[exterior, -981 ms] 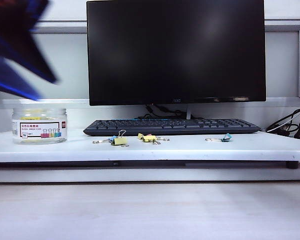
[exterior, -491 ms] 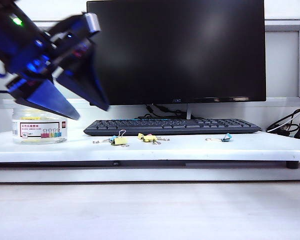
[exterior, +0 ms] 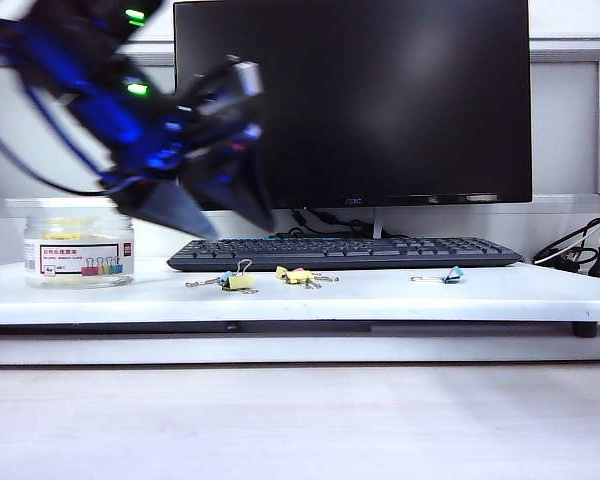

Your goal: Pick up the clips with the largest number of clips of the same color on the table and place them in a round transparent plastic box.

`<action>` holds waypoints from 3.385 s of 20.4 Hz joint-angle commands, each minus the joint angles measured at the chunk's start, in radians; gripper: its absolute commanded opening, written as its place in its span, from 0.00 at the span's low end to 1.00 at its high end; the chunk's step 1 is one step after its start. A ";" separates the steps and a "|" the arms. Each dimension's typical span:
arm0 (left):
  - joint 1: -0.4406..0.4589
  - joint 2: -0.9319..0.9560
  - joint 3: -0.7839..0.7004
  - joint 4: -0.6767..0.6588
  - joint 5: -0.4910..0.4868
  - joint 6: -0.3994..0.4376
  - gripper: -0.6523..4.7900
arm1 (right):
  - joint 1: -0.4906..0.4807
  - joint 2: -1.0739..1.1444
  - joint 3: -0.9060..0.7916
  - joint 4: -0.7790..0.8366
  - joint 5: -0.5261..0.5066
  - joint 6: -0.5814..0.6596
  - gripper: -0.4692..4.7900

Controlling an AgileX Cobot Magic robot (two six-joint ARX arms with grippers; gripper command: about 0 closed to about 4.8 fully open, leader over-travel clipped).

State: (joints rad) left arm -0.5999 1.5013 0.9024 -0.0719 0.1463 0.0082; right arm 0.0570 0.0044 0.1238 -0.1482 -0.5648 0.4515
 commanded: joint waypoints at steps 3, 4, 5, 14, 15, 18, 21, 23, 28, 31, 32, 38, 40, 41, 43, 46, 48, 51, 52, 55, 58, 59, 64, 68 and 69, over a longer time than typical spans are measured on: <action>-0.008 0.064 0.040 -0.033 -0.016 0.089 0.82 | 0.000 -0.002 0.004 0.011 -0.003 0.001 0.22; -0.008 0.069 0.040 -0.036 -0.023 0.103 0.82 | 0.000 -0.002 0.004 0.011 -0.003 0.001 0.22; -0.008 0.076 0.040 -0.041 -0.039 0.124 0.82 | 0.000 -0.002 0.004 0.011 -0.003 0.001 0.22; -0.007 0.096 0.040 -0.008 -0.037 0.280 0.82 | 0.000 -0.002 0.004 0.011 -0.014 0.002 0.22; -0.007 0.096 0.040 0.005 -0.037 0.290 0.82 | 0.000 -0.002 0.004 0.011 -0.014 0.002 0.22; -0.007 0.096 0.040 0.013 -0.031 0.352 0.82 | 0.000 -0.002 0.004 0.011 -0.014 0.002 0.22; -0.005 0.096 0.040 0.010 -0.030 0.380 0.82 | 0.000 -0.002 0.004 0.011 -0.014 0.002 0.22; 0.002 0.098 0.040 0.012 -0.031 0.404 0.80 | 0.000 -0.002 0.004 0.011 -0.014 0.001 0.22; 0.045 0.109 0.041 0.023 0.041 0.403 0.80 | 0.000 -0.002 0.003 0.011 -0.014 0.001 0.22; 0.044 0.111 0.041 0.048 0.051 0.403 0.80 | 0.000 -0.002 0.001 0.011 -0.014 0.000 0.22; 0.043 0.111 0.041 0.054 0.060 0.402 0.80 | 0.000 -0.002 0.000 0.011 -0.013 0.000 0.22; 0.043 0.113 0.041 0.060 0.060 0.399 0.57 | 0.000 -0.002 0.000 0.011 -0.014 0.001 0.22; 0.043 0.113 0.041 0.058 0.060 0.396 0.57 | 0.000 -0.002 0.000 0.011 -0.014 0.000 0.22; 0.043 0.113 0.041 0.058 0.061 0.382 0.57 | 0.000 -0.002 0.000 0.011 -0.013 0.000 0.22; 0.042 0.113 0.040 0.051 0.061 0.373 0.57 | 0.000 -0.002 0.000 0.011 -0.014 0.000 0.22; 0.042 0.134 0.040 0.024 0.079 0.373 0.57 | 0.000 -0.002 0.000 0.011 -0.013 0.000 0.22; 0.042 0.166 0.040 0.014 0.076 0.373 0.57 | 0.000 -0.002 0.000 0.011 -0.013 0.000 0.22; 0.042 0.170 0.040 0.024 0.076 0.374 0.57 | 0.000 -0.002 0.000 0.011 -0.013 0.000 0.22; 0.042 0.170 0.040 0.029 0.076 0.374 0.57 | -0.001 -0.002 0.000 0.011 -0.011 -0.007 0.22; 0.028 0.170 0.040 0.029 0.084 0.373 0.65 | -0.001 -0.002 -0.001 0.011 -0.011 -0.007 0.22; -0.026 0.160 0.042 0.051 0.101 0.324 0.71 | -0.001 -0.002 -0.001 0.010 -0.010 -0.011 0.22; -0.044 0.160 0.042 0.061 0.096 0.324 0.71 | -0.001 -0.002 -0.002 0.010 -0.010 -0.014 0.22; -0.072 0.160 0.114 0.040 0.071 0.251 0.71 | -0.001 -0.002 -0.002 0.000 -0.010 -0.014 0.22; -0.072 0.161 0.152 0.039 0.103 0.223 0.72 | -0.001 -0.002 -0.002 -0.005 -0.002 -0.014 0.22; -0.072 0.163 0.152 0.043 0.105 0.220 0.73 | -0.001 -0.002 -0.002 -0.005 0.004 -0.014 0.22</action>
State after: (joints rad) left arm -0.6724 1.6661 1.0515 -0.0395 0.2428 0.2398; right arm 0.0563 0.0044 0.1184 -0.1642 -0.5694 0.4435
